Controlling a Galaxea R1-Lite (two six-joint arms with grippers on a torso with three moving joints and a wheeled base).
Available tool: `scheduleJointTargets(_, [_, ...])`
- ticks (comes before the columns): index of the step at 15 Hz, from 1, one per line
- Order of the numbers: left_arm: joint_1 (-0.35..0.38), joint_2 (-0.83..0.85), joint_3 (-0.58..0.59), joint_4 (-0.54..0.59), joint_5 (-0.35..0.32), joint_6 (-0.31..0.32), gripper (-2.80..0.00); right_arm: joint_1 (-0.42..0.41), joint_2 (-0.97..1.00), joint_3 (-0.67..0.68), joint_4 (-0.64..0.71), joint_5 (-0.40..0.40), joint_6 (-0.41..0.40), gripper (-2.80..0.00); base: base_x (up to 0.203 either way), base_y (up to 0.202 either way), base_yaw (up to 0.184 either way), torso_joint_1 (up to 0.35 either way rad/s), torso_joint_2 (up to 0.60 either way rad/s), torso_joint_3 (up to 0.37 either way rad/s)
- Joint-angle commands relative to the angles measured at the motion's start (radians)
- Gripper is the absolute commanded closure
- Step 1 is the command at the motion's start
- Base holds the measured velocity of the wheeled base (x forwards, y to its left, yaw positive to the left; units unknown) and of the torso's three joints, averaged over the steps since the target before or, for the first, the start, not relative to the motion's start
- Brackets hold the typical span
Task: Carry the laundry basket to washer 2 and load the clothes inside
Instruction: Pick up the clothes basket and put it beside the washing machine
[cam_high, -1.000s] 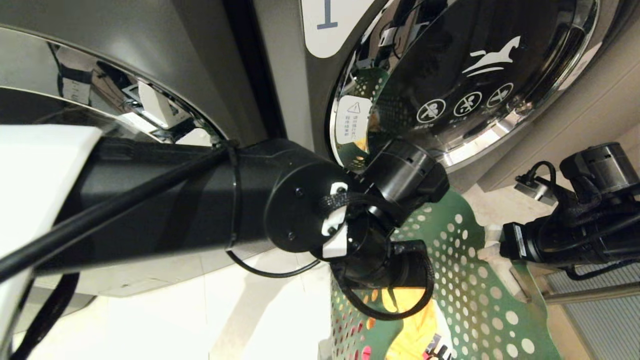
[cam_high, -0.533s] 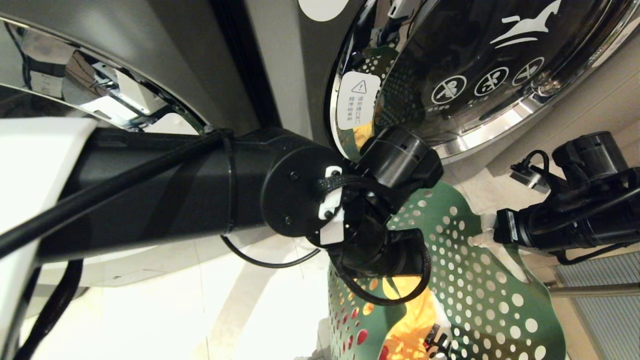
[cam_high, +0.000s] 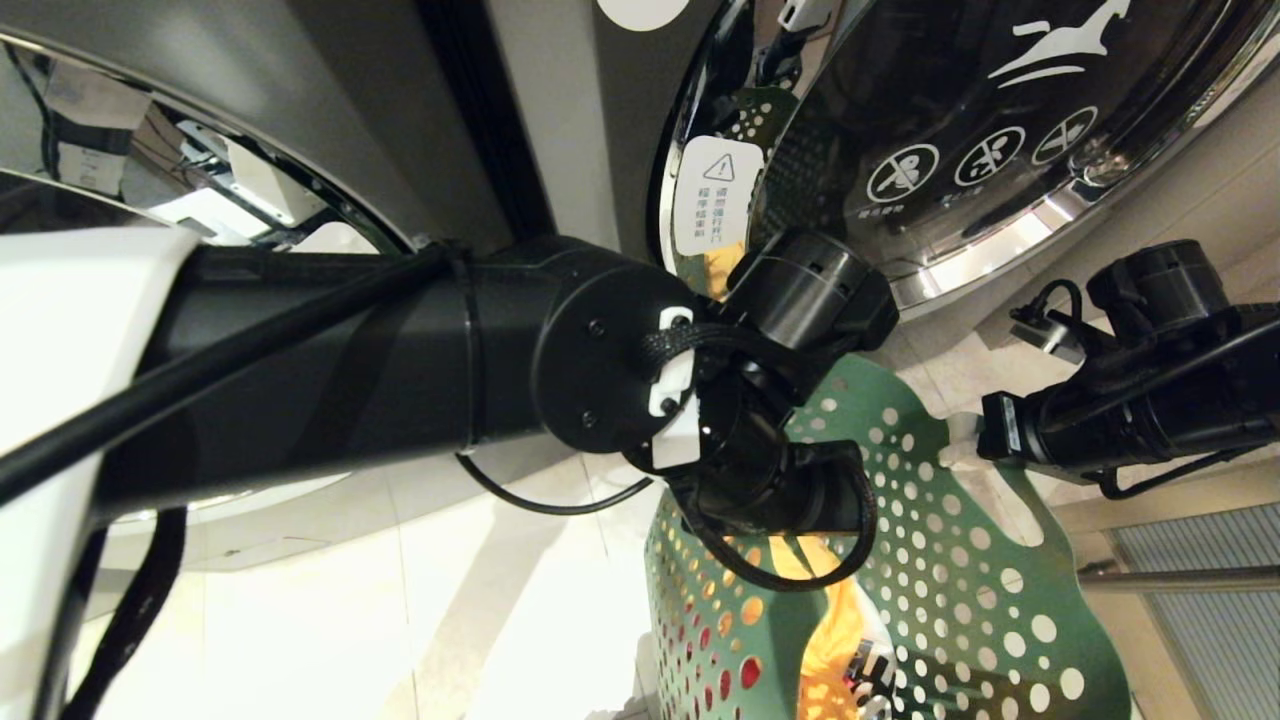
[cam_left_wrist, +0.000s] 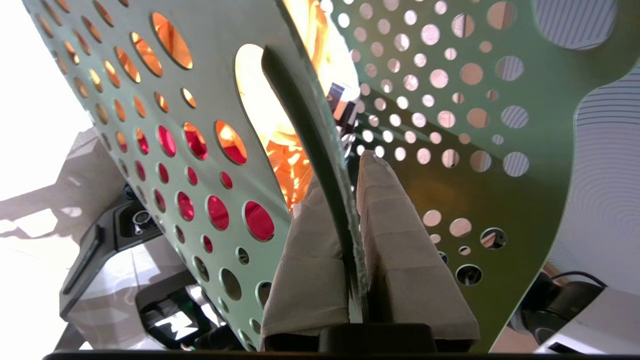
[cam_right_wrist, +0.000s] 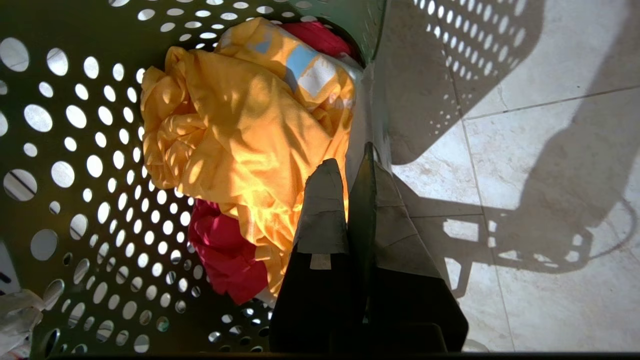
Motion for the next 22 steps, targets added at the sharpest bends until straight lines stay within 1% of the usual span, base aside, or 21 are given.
scheduleJointTargets(1, [0.0,-0.004,-0.004,-0.005,0.001,-0.002,0.0,-0.01,0.013,-0.044,0.031,0.004,0.0,0.0,0.0,0.0,0.0,0.0,0.0,0.0])
scheduleJointTargets(5, [-0.002,-0.01,-0.004,-0.023,0.001,-0.001,0.0,-0.019,0.008,-0.089,0.049,0.005,-0.002,0.0,0.0,0.0,0.0,0.0,0.0,0.0])
scheduleJointTargets(12, [-0.005,0.032,-0.003,-0.01,0.012,-0.009,0.0,-0.018,0.012,-0.091,0.062,0.005,-0.005,0.0,0.0,0.0,0.0,0.0,0.0,0.0])
scheduleJointTargets(13, [-0.005,0.052,-0.003,-0.011,0.038,-0.013,0.0,-0.018,0.015,-0.091,0.071,0.005,-0.007,0.0,0.0,0.0,0.0,0.0,0.0,0.0])
scheduleJointTargets(14, [-0.005,0.078,-0.003,-0.011,0.071,-0.025,0.0,-0.016,0.021,-0.084,0.076,0.005,-0.028,0.0,0.0,0.0,0.0,0.0,0.0,0.0])
scheduleJointTargets(16, [-0.002,0.121,-0.003,-0.015,0.095,-0.049,0.0,-0.015,0.043,-0.074,0.078,0.005,-0.078,0.0,0.0,0.0,0.0,0.0,0.0,0.0])
scheduleJointTargets(18, [0.0,0.159,-0.003,-0.02,0.12,-0.061,0.0,-0.008,0.071,-0.078,0.077,0.003,-0.084,0.0,0.0,0.0,0.0,0.0,0.0,0.0])
scheduleJointTargets(20, [0.006,0.207,-0.003,-0.022,0.192,-0.067,0.0,0.001,0.103,-0.08,0.076,0.002,-0.093,0.0,0.0,0.0,0.0,0.0,0.0,0.0])
scheduleJointTargets(22, [0.026,0.232,-0.003,-0.026,0.211,-0.068,0.0,0.007,0.138,-0.076,0.076,0.0,-0.137,0.0,0.0,0.0,0.0,0.0,0.0,0.0])
